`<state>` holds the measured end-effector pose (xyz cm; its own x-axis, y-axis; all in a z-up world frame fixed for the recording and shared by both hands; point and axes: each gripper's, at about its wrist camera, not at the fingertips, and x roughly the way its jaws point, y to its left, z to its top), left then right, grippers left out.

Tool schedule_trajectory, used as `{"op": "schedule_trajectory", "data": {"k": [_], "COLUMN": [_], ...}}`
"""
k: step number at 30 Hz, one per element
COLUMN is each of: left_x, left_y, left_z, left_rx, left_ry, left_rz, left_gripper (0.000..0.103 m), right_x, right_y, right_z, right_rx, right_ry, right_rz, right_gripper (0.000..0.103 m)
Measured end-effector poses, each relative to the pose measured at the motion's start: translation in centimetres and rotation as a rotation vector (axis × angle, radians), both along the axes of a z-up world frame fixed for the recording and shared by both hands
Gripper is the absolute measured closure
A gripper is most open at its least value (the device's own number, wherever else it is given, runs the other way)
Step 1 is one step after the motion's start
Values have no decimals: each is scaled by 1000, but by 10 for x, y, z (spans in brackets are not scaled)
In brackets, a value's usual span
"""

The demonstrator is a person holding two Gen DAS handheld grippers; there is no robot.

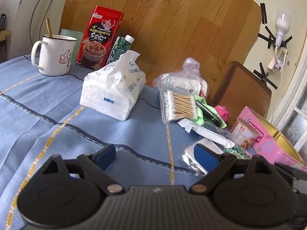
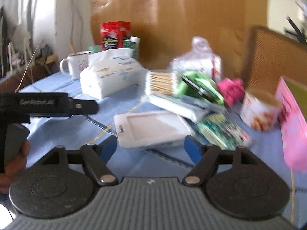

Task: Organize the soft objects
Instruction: 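Move the right gripper toward the white plastic tray on the table, then grasp the white plastic tray with the right gripper and lift it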

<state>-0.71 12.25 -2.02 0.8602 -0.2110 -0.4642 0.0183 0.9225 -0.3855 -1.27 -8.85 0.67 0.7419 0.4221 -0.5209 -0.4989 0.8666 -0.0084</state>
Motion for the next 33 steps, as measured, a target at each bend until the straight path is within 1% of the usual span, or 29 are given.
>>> {"op": "schedule_trajectory", "data": {"k": [3,7,10,11,13,14,15,16,18,19,20,23,24,26,27,28,30,33], "left_x": [0,0,1,1,1,1,1,1,2,2,2,1,1,1,1,0,-1,-7], "left_y": [1,4,4,3,2,2,1,1,1,2,2,3,3,3,4,5,6,9], "left_z": [0,-2,-2,-2,-2,-2,-2,-2,-2,-2,-2,-2,-2,-2,-2,-2,-2,-1], "left_rx": [-7,-32,-33,-30,-21,-16,-14,-13,-15,-17,-19,-26,-27,-31,-35,-42,-55,-76], "left_ry": [0,-1,6,5,4,4,4,5,7,8,9,8,10,12,11,10,12,21], "left_rz": [-8,-11,-12,-13,-13,-14,-14,-16,-20,-21,-20,-21,-21,-22,-22,-23,-23,-35], "left_gripper": [12,12,12,12,12,12,12,12,12,12,12,12,12,12,12,12,12,12], "right_x": [-5,-11,-10,-8,1,3,4,0,-14,-23,-28,-48,-52,-57,-57,-55,-48,-32], "right_y": [18,30,39,39,38,37,34,33,32,31,29,27,27,24,21,16,5,-19], "right_z": [0,-3,-10,-11,-14,-15,-13,-12,-9,-8,-7,-7,-8,-5,-1,3,11,21], "right_rx": [-93,-142,-204,-208,-224,-215,-204,-206,-226,-229,-220,-172,-159,-102,-65,-32,18,105], "right_ry": [-69,-90,-124,-135,-139,-126,-134,-149,-199,-208,-197,-116,-86,-55,-37,-32,-25,27], "right_rz": [49,129,125,120,96,90,74,72,89,110,133,221,265,311,315,302,253,148], "right_gripper": [17,16,19,22,53,59,64,71,80,80,80,78,75,64,51,46,44,40]}}
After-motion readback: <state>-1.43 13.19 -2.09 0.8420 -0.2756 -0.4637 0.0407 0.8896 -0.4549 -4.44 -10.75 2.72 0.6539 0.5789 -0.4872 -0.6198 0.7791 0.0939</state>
